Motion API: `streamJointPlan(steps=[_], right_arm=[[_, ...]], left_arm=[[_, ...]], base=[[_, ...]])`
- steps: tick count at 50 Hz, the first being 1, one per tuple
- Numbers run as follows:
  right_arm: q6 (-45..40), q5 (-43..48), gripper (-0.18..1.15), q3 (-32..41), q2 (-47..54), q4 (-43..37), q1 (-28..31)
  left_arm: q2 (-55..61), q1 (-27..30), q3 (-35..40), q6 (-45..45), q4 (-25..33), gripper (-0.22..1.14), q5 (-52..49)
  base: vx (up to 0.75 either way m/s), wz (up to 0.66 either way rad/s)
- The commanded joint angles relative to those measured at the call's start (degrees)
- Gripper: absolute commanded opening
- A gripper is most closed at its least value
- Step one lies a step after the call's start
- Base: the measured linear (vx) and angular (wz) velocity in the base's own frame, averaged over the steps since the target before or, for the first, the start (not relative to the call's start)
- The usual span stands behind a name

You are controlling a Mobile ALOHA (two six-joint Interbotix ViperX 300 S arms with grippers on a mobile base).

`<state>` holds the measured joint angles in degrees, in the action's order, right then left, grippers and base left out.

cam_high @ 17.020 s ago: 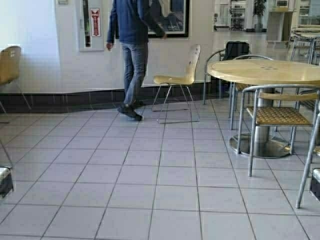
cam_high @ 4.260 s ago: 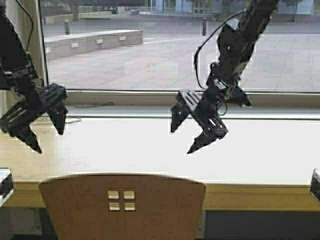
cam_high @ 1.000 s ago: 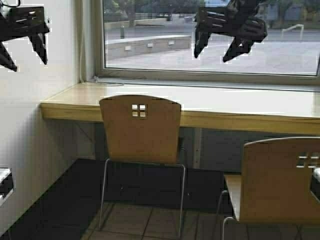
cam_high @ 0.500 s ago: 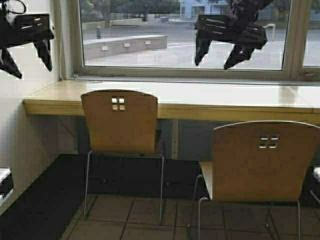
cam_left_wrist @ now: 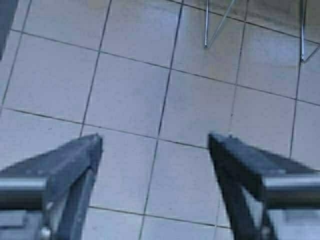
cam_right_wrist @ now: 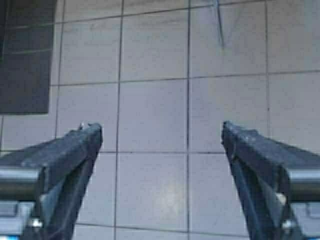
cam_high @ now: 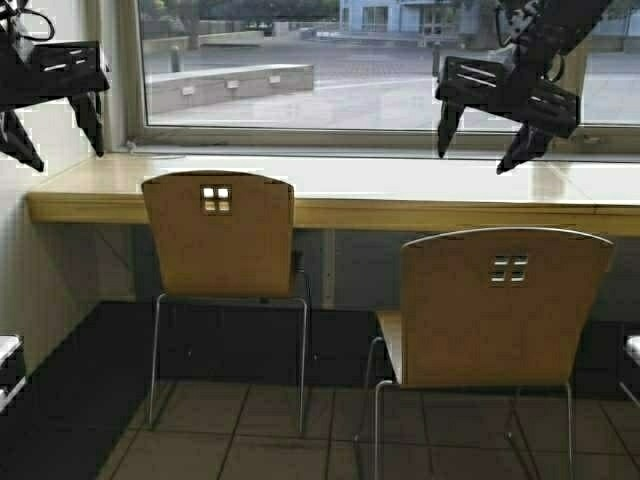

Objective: Push the chairs under the table

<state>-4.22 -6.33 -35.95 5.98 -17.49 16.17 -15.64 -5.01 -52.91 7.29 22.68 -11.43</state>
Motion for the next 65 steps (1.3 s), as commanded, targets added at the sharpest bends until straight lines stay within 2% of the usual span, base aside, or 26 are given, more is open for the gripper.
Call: streamJointPlan(steps=[1, 21, 38, 48, 65], right_arm=[[0.0, 1.4, 1.02, -0.4, 0.0, -2.9, 0.4], [0.0, 1.8, 1.02, 0.2, 1.6, -7.1, -1.1], [0.0, 1.5, 1.02, 0.8, 1.6, -8.1, -1.1], [-0.1, 1.7, 1.02, 1.1, 1.9, -10.1, -1.1], [-0.9, 3.0, 1.02, -1.3, 6.6, -27.7, -3.6]], left_arm=[[-0.8, 0.2, 1.3, -1.1, 0.3, 0.95, -0.1], [-1.1, 0.2, 1.2, -2.1, 0.7, 0.95, -1.1], [2.6, -0.6, 0.4, -5.8, 8.5, 0.95, -1.1], [7.8, -4.7, 1.0, -6.1, 18.5, 0.95, 2.6], [23.0, -20.5, 12.7, -6.2, 42.2, 0.95, 6.6]], base=[[0.04, -0.11], [0.11, -0.23], [0.17, -0.23], [0.23, -0.01], [0.28, 0.12]])
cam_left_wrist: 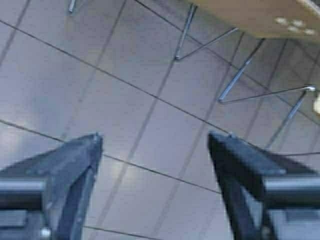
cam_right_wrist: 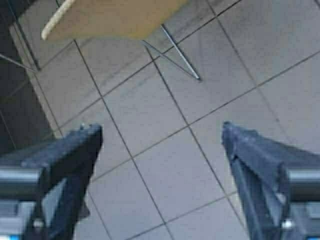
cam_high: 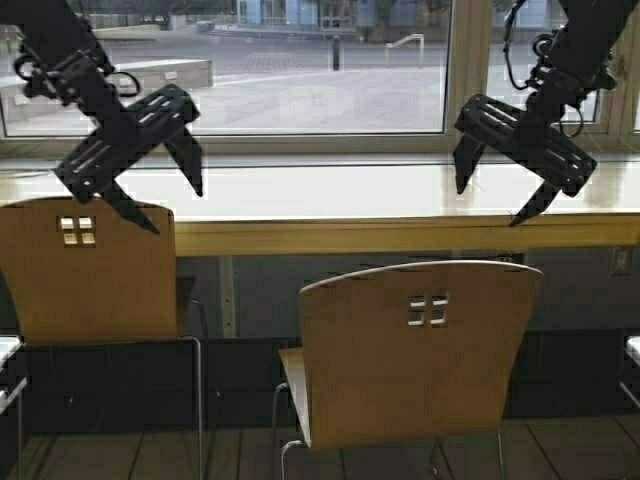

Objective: Push the chairs under the table

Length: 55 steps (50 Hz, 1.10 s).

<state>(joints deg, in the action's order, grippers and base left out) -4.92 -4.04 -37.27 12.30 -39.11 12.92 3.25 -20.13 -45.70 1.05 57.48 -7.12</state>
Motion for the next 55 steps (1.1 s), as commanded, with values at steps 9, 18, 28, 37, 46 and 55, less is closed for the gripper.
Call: streamJointPlan(steps=[9, 18, 28, 37, 46, 55], right_arm=[[-0.2, 1.5, 1.02, 0.1, 1.1, -13.0, -0.6], [0.0, 2.4, 1.02, -0.4, 2.5, -17.6, -2.3], [-0.1, 1.8, 1.02, -0.4, 3.3, -18.7, -3.0], [-0.1, 0.1, 1.02, -2.2, 2.8, -21.7, -3.0], [-0.1, -0.1, 1.02, -4.0, 2.4, -22.1, -2.1], [-0.2, 3.1, 1.02, -4.7, 4.0, -22.9, -0.9]], left_arm=[[12.4, -11.7, 12.8, -0.3, 16.0, 0.95, 4.8], [18.5, -17.4, 15.6, -5.4, 26.0, 0.95, 12.0], [22.1, -22.4, 17.7, -13.9, 28.1, 0.95, 16.7], [22.9, -23.2, 17.2, -19.4, 28.1, 0.95, 16.7], [24.3, -23.2, 15.6, -21.0, 28.1, 0.95, 17.4], [26.5, -23.2, 16.2, -21.9, 28.2, 0.95, 17.0]], base=[[0.27, 0.12], [0.25, 0.02], [0.24, -0.1], [0.21, -0.13], [0.16, -0.09], [0.12, -0.04]])
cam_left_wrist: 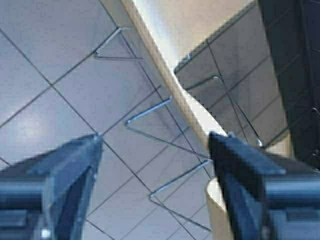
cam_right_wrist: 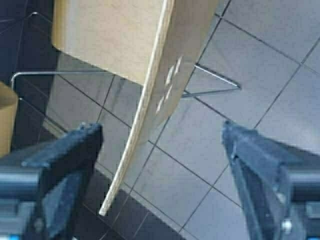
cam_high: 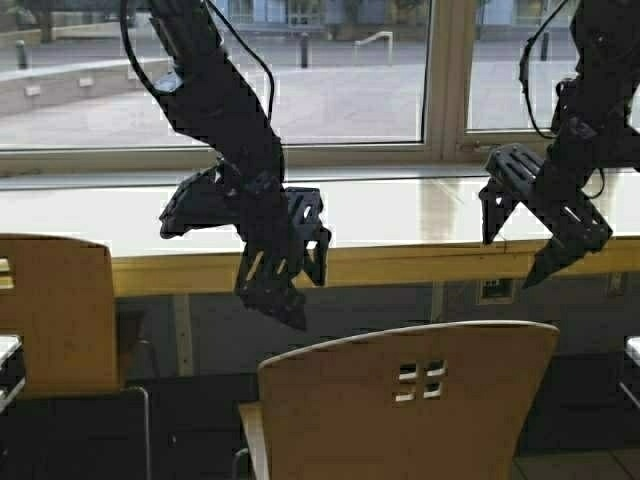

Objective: Push the chairs under the table

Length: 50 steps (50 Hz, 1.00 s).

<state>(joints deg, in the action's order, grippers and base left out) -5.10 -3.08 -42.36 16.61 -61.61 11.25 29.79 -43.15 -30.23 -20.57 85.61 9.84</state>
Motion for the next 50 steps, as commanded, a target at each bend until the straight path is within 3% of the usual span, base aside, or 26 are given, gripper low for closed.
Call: streamJointPlan(steps=[1, 15, 50], right_arm=[[0.0, 2.4, 1.02, 0.5, 0.1, -0.4, 0.9], [0.0, 3.9, 1.02, 3.3, 8.4, -4.9, 3.7], [-0.1, 7.9, 1.02, 14.6, 25.9, -7.7, 3.4]], left_arm=[[0.3, -0.2, 1.0, -0.4, 0.1, 0.95, 0.0], [5.4, -0.2, 3.9, -2.5, 1.3, 0.95, -2.5], [18.1, 0.0, 16.3, -3.8, 1.4, 0.95, -3.7]], base=[[0.1, -0.02], [0.07, -0.01], [0.04, 0.01]])
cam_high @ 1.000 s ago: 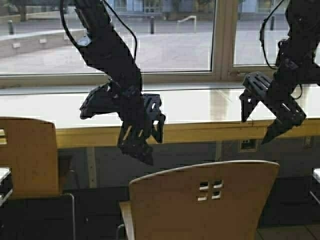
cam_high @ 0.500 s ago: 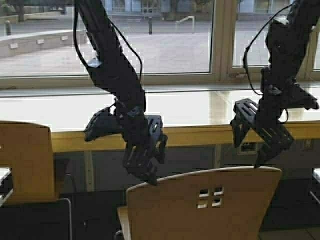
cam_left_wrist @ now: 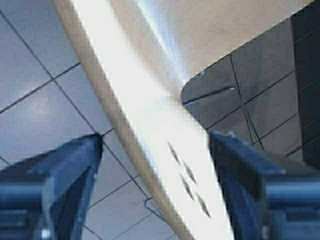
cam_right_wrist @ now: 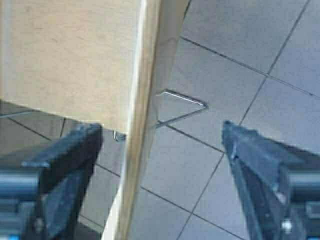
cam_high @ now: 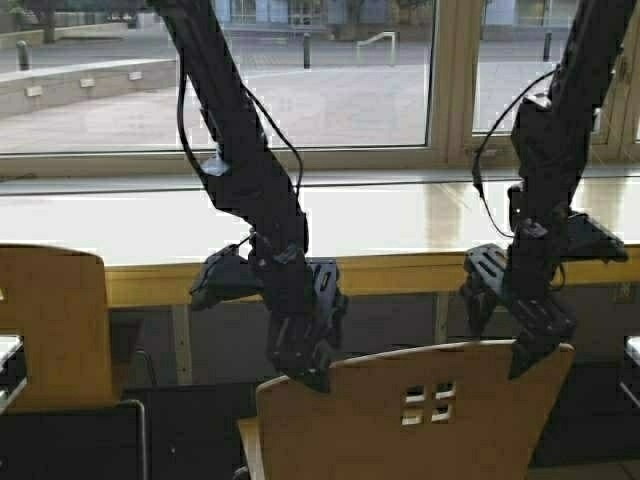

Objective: Push the chairs under the table

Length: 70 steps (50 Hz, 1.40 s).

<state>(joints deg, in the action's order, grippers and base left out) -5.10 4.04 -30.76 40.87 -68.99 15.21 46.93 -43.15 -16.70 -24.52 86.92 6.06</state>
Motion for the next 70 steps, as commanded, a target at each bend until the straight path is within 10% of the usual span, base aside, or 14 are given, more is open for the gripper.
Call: streamJointPlan(steps=[1, 26, 43, 70], right_arm=[[-0.1, 1.1, 1.02, 3.5, 2.3, -0.5, -0.6], [0.3, -0.6, 0.96, 12.0, 12.4, -0.4, -1.9], [0.4, -2.7, 0.13, 12.7, 13.4, -0.3, -2.6], [0.4, -5.6, 0.03, 14.6, 15.8, 0.3, -1.5]], left_arm=[[1.4, 0.1, 3.3, 0.2, 0.2, 0.95, 0.1], [10.1, 1.6, 10.6, 0.2, 0.2, 0.77, -1.5], [10.9, 3.5, 12.1, -0.1, 0.2, 0.03, -1.8], [11.1, 8.3, 11.5, 0.1, 0.2, 0.03, 0.2]], base=[[0.01, -0.01], [0.0, 0.0], [0.0, 0.01], [0.08, 0.07]])
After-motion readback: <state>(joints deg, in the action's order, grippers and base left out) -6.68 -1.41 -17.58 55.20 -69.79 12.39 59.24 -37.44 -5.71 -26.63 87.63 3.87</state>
